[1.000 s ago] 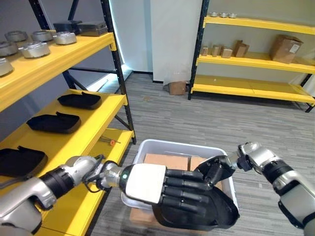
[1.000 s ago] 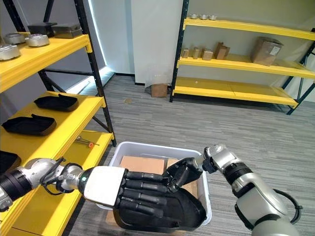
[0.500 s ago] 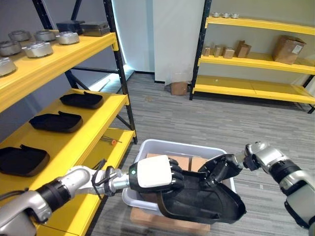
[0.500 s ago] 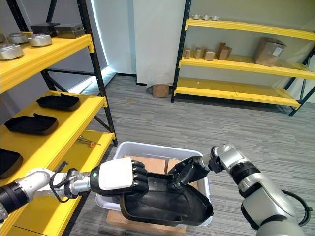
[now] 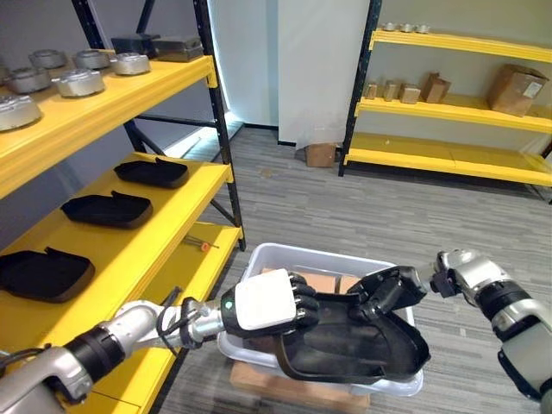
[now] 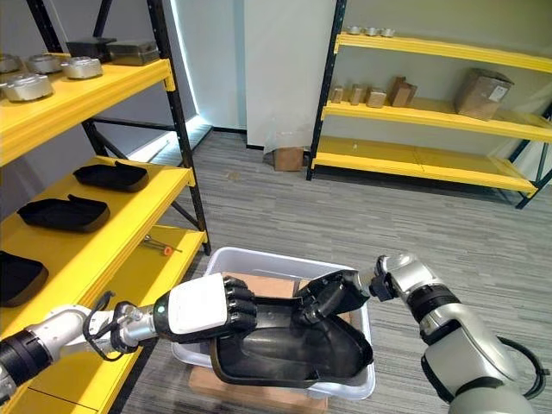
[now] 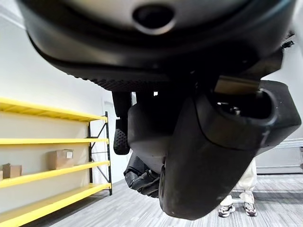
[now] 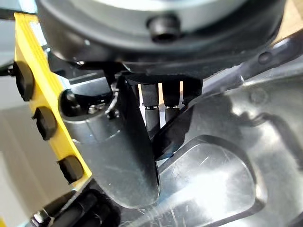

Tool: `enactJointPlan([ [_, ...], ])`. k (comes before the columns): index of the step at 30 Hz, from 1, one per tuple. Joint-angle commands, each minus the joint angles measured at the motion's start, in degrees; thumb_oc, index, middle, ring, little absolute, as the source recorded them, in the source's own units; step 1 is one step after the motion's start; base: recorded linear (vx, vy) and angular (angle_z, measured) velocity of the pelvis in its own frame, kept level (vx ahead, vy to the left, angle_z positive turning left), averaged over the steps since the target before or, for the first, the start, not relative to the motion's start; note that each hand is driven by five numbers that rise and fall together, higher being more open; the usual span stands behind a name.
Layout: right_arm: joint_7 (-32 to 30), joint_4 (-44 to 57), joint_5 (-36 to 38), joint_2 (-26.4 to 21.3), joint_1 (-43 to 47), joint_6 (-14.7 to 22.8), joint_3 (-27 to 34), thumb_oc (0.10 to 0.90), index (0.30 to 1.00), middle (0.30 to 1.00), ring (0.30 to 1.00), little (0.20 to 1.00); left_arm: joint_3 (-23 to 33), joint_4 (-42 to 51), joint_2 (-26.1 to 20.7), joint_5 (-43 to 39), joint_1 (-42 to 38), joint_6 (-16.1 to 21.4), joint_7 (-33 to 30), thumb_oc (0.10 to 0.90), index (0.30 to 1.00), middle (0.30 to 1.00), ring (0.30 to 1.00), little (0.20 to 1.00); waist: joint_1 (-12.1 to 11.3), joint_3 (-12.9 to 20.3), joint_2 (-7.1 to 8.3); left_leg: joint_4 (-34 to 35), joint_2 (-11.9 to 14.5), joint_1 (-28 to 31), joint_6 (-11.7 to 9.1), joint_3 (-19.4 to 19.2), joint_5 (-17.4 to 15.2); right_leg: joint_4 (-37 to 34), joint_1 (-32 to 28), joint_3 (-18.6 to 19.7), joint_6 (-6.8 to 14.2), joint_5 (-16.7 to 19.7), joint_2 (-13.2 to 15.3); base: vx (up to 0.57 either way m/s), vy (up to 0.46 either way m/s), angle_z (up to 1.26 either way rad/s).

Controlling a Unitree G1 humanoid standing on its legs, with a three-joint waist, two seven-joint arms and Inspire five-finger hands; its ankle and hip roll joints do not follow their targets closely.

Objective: Move parts from the plastic box to the shelf.

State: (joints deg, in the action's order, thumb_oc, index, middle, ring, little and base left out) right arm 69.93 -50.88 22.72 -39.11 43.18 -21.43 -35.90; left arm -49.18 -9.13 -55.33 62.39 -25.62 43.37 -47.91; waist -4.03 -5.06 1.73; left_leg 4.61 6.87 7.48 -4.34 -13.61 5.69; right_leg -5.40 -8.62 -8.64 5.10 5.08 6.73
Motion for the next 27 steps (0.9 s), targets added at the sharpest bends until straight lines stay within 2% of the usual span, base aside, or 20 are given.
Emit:
enactJointPlan([
  [1, 5.6, -1.7, 11.0, 8.3, 11.0, 3.5, 6.2, 0.400, 0.300, 0.300, 0.300, 0.300, 0.2, 1.7, 10.9, -5.2, -12.6, -0.5, -8.3, 0.400, 0.300, 0.300, 0.300, 0.300, -1.3, -0.3, 1.44, 0.0, -0.8, 2.8, 0.6, 1.9, -6.7, 0.7, -2.2, -3.6, 1.9, -4.2, 1.6, 0.00, 0.000, 0.00],
  [7, 3.4, -2.5, 11.7, 9.3, 10.0, 4.5, 6.7, 0.400, 0.300, 0.300, 0.300, 0.300, -0.5, 3.4, 13.1, -7.0, -13.6, -2.7, -5.9, 0.400, 0.300, 0.300, 0.300, 0.300, -1.0, 0.0, 1.59, 0.0, -0.9, 2.8, 0.6, 2.0, -6.8, 0.6, -2.3, -3.3, 2.0, -4.2, 1.5, 0.00, 0.000, 0.00],
  [10, -1.7, -2.5, 13.3, 9.3, 9.5, 4.7, 7.5, 0.400, 0.300, 0.300, 0.300, 0.300, -0.3, 3.0, 13.0, -7.7, -13.4, -3.2, -5.9, 0.400, 0.300, 0.300, 0.300, 0.300, -0.9, 0.0, 1.64, 0.0, -1.0, 2.7, 0.6, 2.0, -6.8, 0.6, -2.2, -3.1, 2.1, -4.2, 1.5, 0.00, 0.000, 0.00],
  [11, -4.5, -2.7, 13.3, 9.0, 9.3, 5.8, 8.2, 0.400, 0.300, 0.300, 0.300, 0.300, 0.1, 2.8, 12.8, -7.8, -13.2, -3.2, -6.1, 0.400, 0.300, 0.300, 0.300, 0.300, -0.9, 0.0, 1.67, 0.0, -1.0, 2.7, 0.6, 2.0, -6.8, 0.7, -2.2, -3.1, 2.1, -4.2, 1.5, 0.00, 0.000, 0.00],
  [12, -8.5, -3.3, 14.4, 8.7, 9.1, 6.5, 8.6, 0.624, 0.613, 0.613, 0.613, 0.613, 0.3, 2.6, 12.6, -8.3, -12.9, -3.4, -6.1, 0.400, 0.300, 0.300, 0.300, 0.300, -0.8, 0.0, 1.63, 0.0, -1.0, 2.7, 0.6, 2.0, -6.8, 0.6, -2.2, -3.0, 2.1, -4.2, 1.5, 0.00, 0.000, 0.00],
  [13, -10.7, -3.8, 14.5, 8.6, 9.2, 7.7, 9.2, 0.900, 1.000, 1.000, 1.000, 1.000, 0.6, 2.8, 12.4, -8.9, -12.9, -3.7, -5.8, 0.400, 0.300, 0.300, 0.300, 0.300, -0.8, 0.0, 1.60, 0.0, -1.0, 2.7, 0.6, 2.1, -6.8, 0.6, -2.1, -2.8, 2.1, -4.2, 1.5, 0.00, 0.000, 0.00],
  [16, -16.8, -4.6, 14.3, 8.2, 9.6, 8.9, 10.0, 0.900, 1.000, 1.000, 1.000, 1.000, 1.1, 2.7, 12.0, -9.8, -12.7, -4.4, -5.6, 0.400, 0.300, 0.300, 0.300, 0.300, -0.9, 0.0, 1.50, 0.0, -1.0, 2.7, 0.6, 2.2, -6.8, 0.7, -2.2, -2.8, 2.1, -4.2, 1.5, 0.00, 0.000, 0.00],
  [17, -22.2, -5.6, 12.4, 8.3, 9.9, 9.1, 11.1, 0.900, 1.000, 1.000, 1.000, 1.000, 1.5, 2.1, 11.7, -10.0, -12.8, -4.7, -6.3, 0.400, 0.300, 0.300, 0.300, 0.300, -0.9, 0.0, 1.41, 0.0, -1.0, 2.7, 0.7, 2.2, -6.9, 0.7, -2.2, -2.8, 2.1, -4.1, 1.5, -0.01, 0.033, 0.00],
  [19, -27.0, -6.2, 11.3, 8.7, 10.2, 10.1, 11.8, 0.900, 1.000, 1.000, 1.000, 1.000, 2.1, 1.4, 11.8, -9.9, -12.4, -5.3, -6.5, 0.400, 0.300, 0.300, 0.300, 0.300, -0.9, -0.1, 1.29, 0.0, -1.0, 2.8, 0.8, 2.3, -6.9, 0.7, -2.3, -2.7, 2.0, -4.1, 1.5, -0.01, 0.045, 0.01],
  [22, -33.3, -7.3, 7.4, 9.8, 10.5, 8.5, 12.9, 0.900, 1.000, 1.000, 1.000, 1.000, 2.4, 0.2, 11.8, -10.1, -12.3, -5.9, -6.7, 0.400, 0.300, 0.300, 0.300, 0.300, -0.8, -0.2, 1.04, -0.1, -1.1, 3.0, 0.9, 2.3, -7.0, 0.8, -2.5, -2.6, 1.9, -4.2, 1.6, -0.02, 0.049, 0.02],
  [24, -37.1, -7.9, 8.1, 10.2, 10.5, 7.8, 12.8, 0.900, 1.000, 1.000, 1.000, 1.000, 2.4, -0.4, 11.8, -9.8, -12.1, -6.4, -7.2, 0.400, 0.300, 0.300, 0.300, 0.300, -0.7, -0.3, 0.88, -0.1, -1.2, 3.0, 0.9, 2.2, -6.9, 0.9, -2.5, -2.5, 1.9, -4.2, 1.6, -0.02, 0.059, 0.05],
  [25, -40.8, -8.2, 8.4, 10.4, 10.4, 8.0, 13.7, 0.900, 1.000, 1.000, 1.000, 1.000, 2.4, -0.9, 11.6, -9.6, -11.8, -6.6, -7.7, 0.400, 0.300, 0.300, 0.300, 0.300, -0.6, -0.3, 0.73, -0.1, -1.2, 3.1, 0.9, 2.1, -6.9, 1.1, -2.5, -2.5, 1.9, -4.3, 1.7, -0.02, 0.062, 0.04],
  [27, -43.5, -8.2, 8.9, 10.3, 10.3, 7.9, 14.3, 0.900, 1.000, 1.000, 1.000, 1.000, 2.5, -0.9, 11.3, -9.5, -11.6, -6.8, -8.1, 0.400, 0.300, 0.300, 0.300, 0.300, -0.6, -0.4, 0.63, -0.2, -1.2, 3.1, 1.0, 2.2, -6.9, 1.3, -2.5, -2.5, 1.9, -4.3, 1.8, -0.02, 0.052, 0.00],
])
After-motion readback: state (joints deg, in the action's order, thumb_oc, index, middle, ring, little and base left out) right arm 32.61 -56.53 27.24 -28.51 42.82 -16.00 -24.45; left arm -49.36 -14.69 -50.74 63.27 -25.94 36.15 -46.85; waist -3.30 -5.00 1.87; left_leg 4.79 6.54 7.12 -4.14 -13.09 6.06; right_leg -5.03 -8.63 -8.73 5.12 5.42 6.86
